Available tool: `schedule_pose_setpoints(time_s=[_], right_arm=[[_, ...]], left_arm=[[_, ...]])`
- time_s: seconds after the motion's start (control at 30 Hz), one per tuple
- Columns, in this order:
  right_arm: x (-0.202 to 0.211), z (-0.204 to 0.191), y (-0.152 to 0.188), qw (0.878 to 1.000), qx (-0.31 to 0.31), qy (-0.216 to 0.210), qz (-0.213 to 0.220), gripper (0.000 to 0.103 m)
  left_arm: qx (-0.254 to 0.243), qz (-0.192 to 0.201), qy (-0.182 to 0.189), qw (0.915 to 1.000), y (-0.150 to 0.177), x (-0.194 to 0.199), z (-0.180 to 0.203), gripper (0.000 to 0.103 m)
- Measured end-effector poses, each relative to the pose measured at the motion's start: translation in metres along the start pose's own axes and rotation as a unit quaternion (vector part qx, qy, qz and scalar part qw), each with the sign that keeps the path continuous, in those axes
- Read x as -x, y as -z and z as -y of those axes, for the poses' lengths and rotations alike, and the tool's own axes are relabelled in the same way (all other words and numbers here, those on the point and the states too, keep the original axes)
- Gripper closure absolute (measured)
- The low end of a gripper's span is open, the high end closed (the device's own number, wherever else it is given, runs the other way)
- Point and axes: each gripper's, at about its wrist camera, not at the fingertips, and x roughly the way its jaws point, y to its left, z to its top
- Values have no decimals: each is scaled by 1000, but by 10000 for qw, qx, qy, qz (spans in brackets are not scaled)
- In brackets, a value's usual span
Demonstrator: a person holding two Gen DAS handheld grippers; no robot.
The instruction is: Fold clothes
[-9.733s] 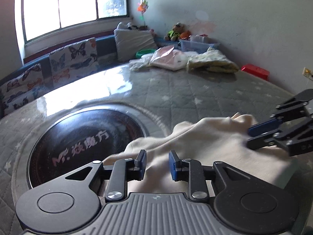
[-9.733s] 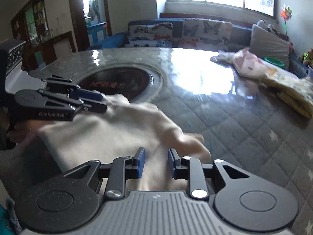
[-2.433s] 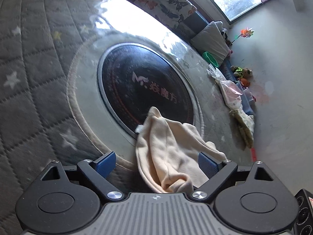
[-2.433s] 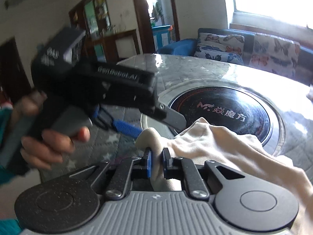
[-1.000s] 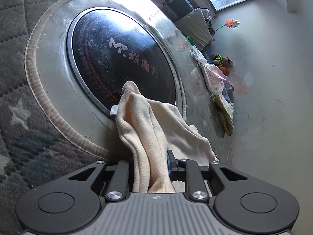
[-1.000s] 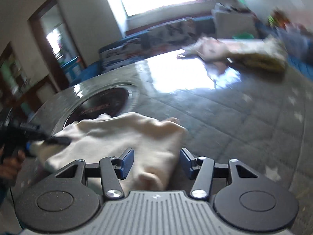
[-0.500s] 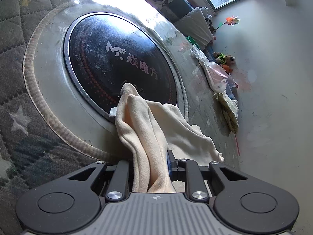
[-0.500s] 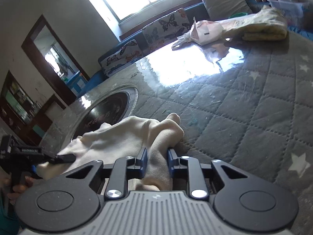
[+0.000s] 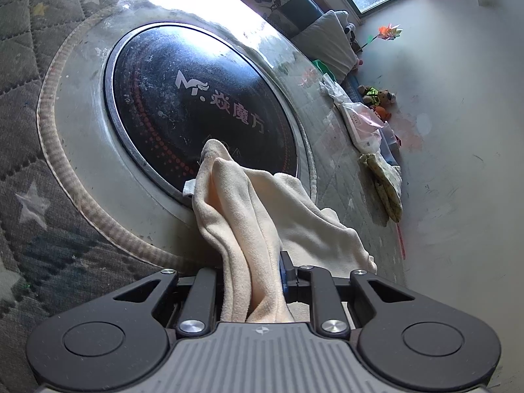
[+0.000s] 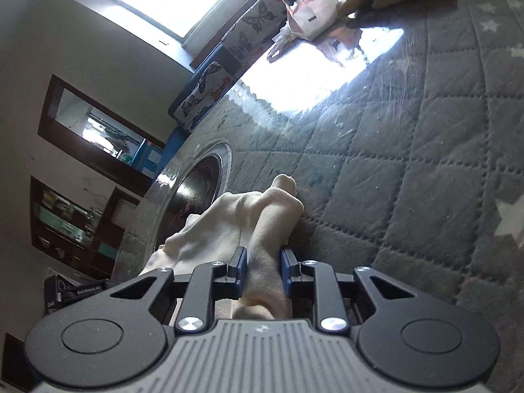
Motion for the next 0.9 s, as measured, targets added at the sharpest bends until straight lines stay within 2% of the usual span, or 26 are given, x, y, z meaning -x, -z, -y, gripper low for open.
schedule_pose_setpoints(time_s=[0.1, 0.2, 0.37, 0.7, 0.9], right_arm=[[1, 2, -1, 10000, 14, -47, -31, 81], [1, -2, 1, 9998, 160, 119, 21, 88], [10, -21, 2, 9978, 531, 167, 361, 90], [35, -41, -10, 9930, 785, 210, 855, 91], [60, -42, -27, 9877, 874, 433, 1219, 91]], left_arm=[[-57, 6, -46, 10000, 0, 0, 2, 83], [-257, 0, -194, 9995, 0, 0, 9, 83], [-712, 79, -337, 9969, -3, 4, 30, 85], [-1400, 101, -157, 9900, -19, -6, 85, 86], [-1778, 32, 5, 9841, -26, -28, 123, 86]])
